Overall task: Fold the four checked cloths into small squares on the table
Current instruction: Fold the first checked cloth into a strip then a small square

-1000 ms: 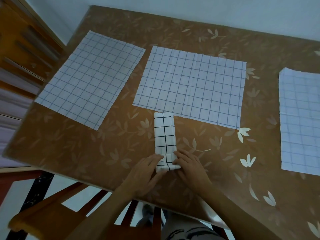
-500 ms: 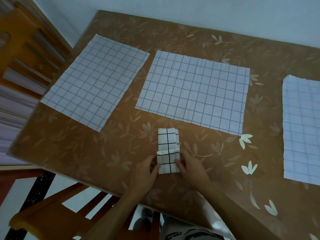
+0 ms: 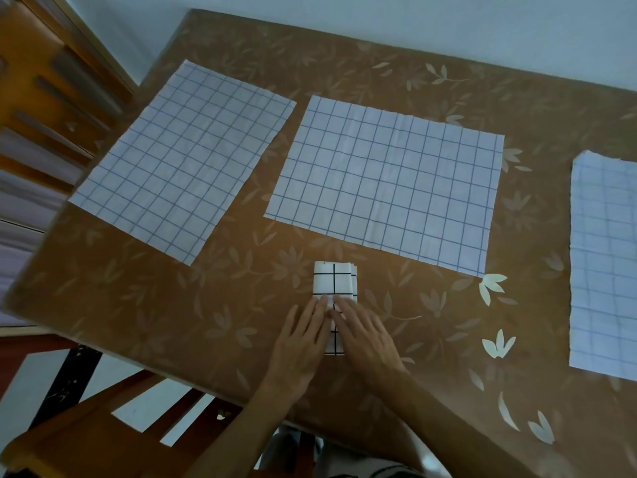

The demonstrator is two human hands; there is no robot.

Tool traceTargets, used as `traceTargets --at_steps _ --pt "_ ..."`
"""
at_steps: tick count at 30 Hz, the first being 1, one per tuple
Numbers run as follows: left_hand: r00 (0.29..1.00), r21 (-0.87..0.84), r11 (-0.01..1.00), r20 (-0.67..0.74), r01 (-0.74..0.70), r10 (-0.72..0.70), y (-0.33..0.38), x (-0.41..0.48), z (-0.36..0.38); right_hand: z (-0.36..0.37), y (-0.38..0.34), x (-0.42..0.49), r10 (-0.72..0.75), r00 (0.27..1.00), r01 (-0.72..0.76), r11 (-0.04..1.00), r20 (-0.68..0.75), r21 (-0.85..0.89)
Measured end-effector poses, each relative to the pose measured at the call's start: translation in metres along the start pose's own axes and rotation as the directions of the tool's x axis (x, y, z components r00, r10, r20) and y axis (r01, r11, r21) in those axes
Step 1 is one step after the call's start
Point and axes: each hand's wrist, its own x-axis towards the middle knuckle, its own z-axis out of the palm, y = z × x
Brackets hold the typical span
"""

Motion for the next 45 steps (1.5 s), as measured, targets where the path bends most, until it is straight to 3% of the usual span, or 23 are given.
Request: traceTargets --at_steps 2,6,12,19,24,28,32,35,38,40,43,45 --pt "0.998 0.005 1.0 0.049 0.023 -0.024 0.001 0.0 0.007 0.008 -0.003 -0.002 -0.064 0.997 0.065 0.998 0.035 -0.021" --pt "0.992 -0.01 0.999 0.123 0.036 -0.035 -0.008 -0.002 0.01 0.017 0.004 -0.002 0.02 0.98 -0.013 0.999 0.2 -0.035" --pt "0.979 -0.053 0.997 0.195 -0.048 0.057 -0.034 -0.008 0.0 0.009 0.019 -0.008 -0.017 0.959 0.037 0.997 0.283 -0.064" --pt "0.985 -0.075 0.996 0.162 -0.042 0.054 -0.025 -0.009 -0.006 0.002 0.027 -0.021 0.041 0.981 -0.039 0.999 0.19 -0.015" --pt "0.996 -0.269 0.962 0.064 -0.044 0.064 -0.016 -0.011 -0.008 -0.003 0.025 -0.028 0.011 0.996 -0.02 0.995 0.093 0.094" --pt "0.999 -0.51 0.859 0.037 0.037 -0.021 -0.011 -0.004 -0.019 -0.01 0.029 -0.025 0.007 0.999 -0.015 0.974 0.039 0.227" --pt "0.955 -0.737 0.615 0.148 0.279 -0.256 -0.008 0.016 -0.04 -0.019 0.031 -0.011 0.151 0.985 -0.175 0.882 0.089 0.437" --pt "0.915 -0.795 0.513 0.126 0.324 -0.383 -0.014 0.03 -0.035 -0.025 0.032 0.006 0.253 0.959 -0.283 0.794 0.131 0.538" --pt "0.892 -0.833 0.428 0.158 0.351 -0.423 -0.022 0.043 -0.026 -0.031 0.031 0.022 0.395 0.903 -0.415 0.693 0.17 0.59" --pt "0.897 -0.798 0.493 0.128 0.346 -0.424 -0.024 0.05 -0.024 -0.03 0.033 0.029 0.464 0.869 -0.476 0.682 0.175 0.555" --pt "0.908 -0.611 0.708 0.044 0.354 -0.416 -0.026 0.053 -0.014 -0.025 0.034 0.036 0.514 0.839 -0.529 0.695 0.179 0.486" --pt "0.918 -0.561 0.751 0.044 0.348 -0.393 -0.026 0.054 -0.014 -0.022 0.031 0.038 0.541 0.822 -0.557 0.694 0.18 0.457"
